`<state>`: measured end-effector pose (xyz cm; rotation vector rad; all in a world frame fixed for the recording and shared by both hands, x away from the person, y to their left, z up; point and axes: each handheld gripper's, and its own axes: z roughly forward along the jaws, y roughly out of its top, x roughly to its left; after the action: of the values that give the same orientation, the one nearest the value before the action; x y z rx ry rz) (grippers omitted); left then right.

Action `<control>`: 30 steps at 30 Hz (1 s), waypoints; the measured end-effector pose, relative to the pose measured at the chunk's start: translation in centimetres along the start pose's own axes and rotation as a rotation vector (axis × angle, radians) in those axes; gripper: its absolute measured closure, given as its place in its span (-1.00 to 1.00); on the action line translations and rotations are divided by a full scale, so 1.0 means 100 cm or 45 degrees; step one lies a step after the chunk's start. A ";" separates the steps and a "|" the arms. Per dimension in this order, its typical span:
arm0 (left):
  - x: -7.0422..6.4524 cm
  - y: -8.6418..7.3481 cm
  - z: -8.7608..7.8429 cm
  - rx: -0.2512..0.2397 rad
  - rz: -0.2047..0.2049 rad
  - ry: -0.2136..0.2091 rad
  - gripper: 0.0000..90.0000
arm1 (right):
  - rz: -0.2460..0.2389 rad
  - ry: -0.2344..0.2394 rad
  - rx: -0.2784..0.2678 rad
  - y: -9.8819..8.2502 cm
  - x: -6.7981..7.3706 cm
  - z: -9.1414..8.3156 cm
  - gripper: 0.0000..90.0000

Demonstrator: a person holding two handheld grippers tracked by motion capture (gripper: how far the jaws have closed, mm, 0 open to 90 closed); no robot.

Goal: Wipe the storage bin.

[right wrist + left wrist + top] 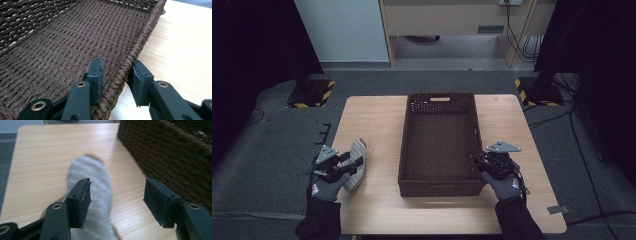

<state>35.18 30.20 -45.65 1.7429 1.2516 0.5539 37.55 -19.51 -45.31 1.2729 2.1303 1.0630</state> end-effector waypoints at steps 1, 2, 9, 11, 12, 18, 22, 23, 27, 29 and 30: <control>-0.004 0.003 0.000 -0.010 0.011 -0.010 -0.17 | -0.005 0.001 0.000 0.000 0.000 0.000 0.45; -0.008 0.007 0.000 -0.015 0.022 -0.023 -0.16 | -0.003 0.006 0.001 0.000 0.000 0.000 0.46; -0.038 0.029 0.007 -0.052 0.074 -0.101 -0.10 | 0.001 0.025 0.014 0.002 -0.004 0.001 0.50; -0.048 0.034 0.011 -0.054 0.084 -0.127 -0.08 | -0.009 0.025 0.016 0.002 -0.005 0.001 0.50; -0.053 0.036 0.014 -0.059 0.087 -0.145 -0.07 | -0.011 0.029 0.016 0.002 -0.006 0.001 0.51; -0.083 0.039 0.036 -0.014 0.127 -0.211 -0.01 | 0.028 0.049 -0.012 0.000 -0.009 0.002 0.52; -0.098 0.036 0.047 0.010 0.152 -0.249 0.07 | 0.015 0.036 -0.011 0.001 -0.009 0.002 0.51; -0.100 0.035 0.049 0.024 0.162 -0.253 0.10 | 0.016 0.036 -0.009 0.001 -0.008 0.002 0.51; -0.108 0.032 0.055 0.054 0.187 -0.273 0.17 | -0.004 0.020 -0.015 0.000 -0.007 0.001 0.43; -0.111 0.030 0.057 0.061 0.191 -0.286 0.22 | -0.013 0.002 -0.026 0.001 -0.007 0.000 0.32; -0.113 0.029 0.057 0.069 0.202 -0.274 0.21 | -0.010 0.006 -0.026 0.001 -0.008 -0.002 0.27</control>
<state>36.64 17.34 -44.51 1.9035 0.9927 0.4128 37.84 -20.23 -45.16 1.2531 2.1205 1.0833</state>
